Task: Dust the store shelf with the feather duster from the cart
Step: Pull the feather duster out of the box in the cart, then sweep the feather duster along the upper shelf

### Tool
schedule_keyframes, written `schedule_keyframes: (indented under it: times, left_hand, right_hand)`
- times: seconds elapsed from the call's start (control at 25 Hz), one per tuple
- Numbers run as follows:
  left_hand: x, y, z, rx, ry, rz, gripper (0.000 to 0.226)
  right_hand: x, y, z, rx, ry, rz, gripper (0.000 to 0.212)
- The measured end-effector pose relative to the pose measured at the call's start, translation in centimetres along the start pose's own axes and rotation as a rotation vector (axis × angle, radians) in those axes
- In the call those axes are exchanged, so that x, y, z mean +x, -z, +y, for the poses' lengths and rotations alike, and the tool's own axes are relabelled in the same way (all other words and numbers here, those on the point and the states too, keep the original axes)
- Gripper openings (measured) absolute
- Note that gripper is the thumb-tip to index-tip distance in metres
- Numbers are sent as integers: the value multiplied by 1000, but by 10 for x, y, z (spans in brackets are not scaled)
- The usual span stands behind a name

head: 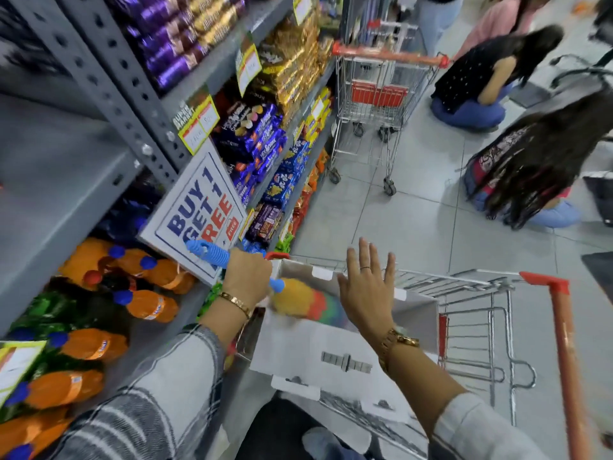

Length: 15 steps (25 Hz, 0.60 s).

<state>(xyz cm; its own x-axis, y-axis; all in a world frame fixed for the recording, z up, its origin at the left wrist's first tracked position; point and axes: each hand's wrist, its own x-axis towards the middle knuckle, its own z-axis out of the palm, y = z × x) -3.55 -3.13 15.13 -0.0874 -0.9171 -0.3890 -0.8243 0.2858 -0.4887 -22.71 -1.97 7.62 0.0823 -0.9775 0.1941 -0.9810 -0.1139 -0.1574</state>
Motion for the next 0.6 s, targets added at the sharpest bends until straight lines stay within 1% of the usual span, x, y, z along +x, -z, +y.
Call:
schedule_keyframes:
  times: [0.04,0.08,0.12,0.2,0.28,0.36,0.4,0.44,0.48,0.56,0.6]
  left_hand:
    - [-8,12,-12,-7,23,17,21]
    - [-17,27,-23,-20,47,28,30]
    - [-27,45,-37,-43,55,48,33]
    - [-49,84,-66,-62,35,94,20]
    - [-71,123,-94,-23,-19,131,26]
    - [-103,161,-122,-47,-47,131,32]
    - [-122,179,-135,-69,-33,126,30]
    - [-142,197,-151,-56,5,134,21]
    - [-160,215,-163,-32,27,171,16]
    - [-196,247,-192,42,62,233,34]
    - [-214,261,-206,78,88,257,34]
  right_hand:
    - [7,15,-8,17,13,14,53]
    - [13,33,-17,32,26,41,53]
    - [20,52,-26,45,50,68,50]
    - [33,89,-43,73,85,128,44]
    - [43,124,-59,110,117,163,50]
    - [47,164,-75,167,185,199,54]
    - [47,184,-83,185,221,236,54]
    - [48,205,-92,208,252,260,54]
    - [49,221,-99,220,271,278,52]
    - [53,253,-115,262,309,313,54]
    - [55,270,-123,287,330,335,58]
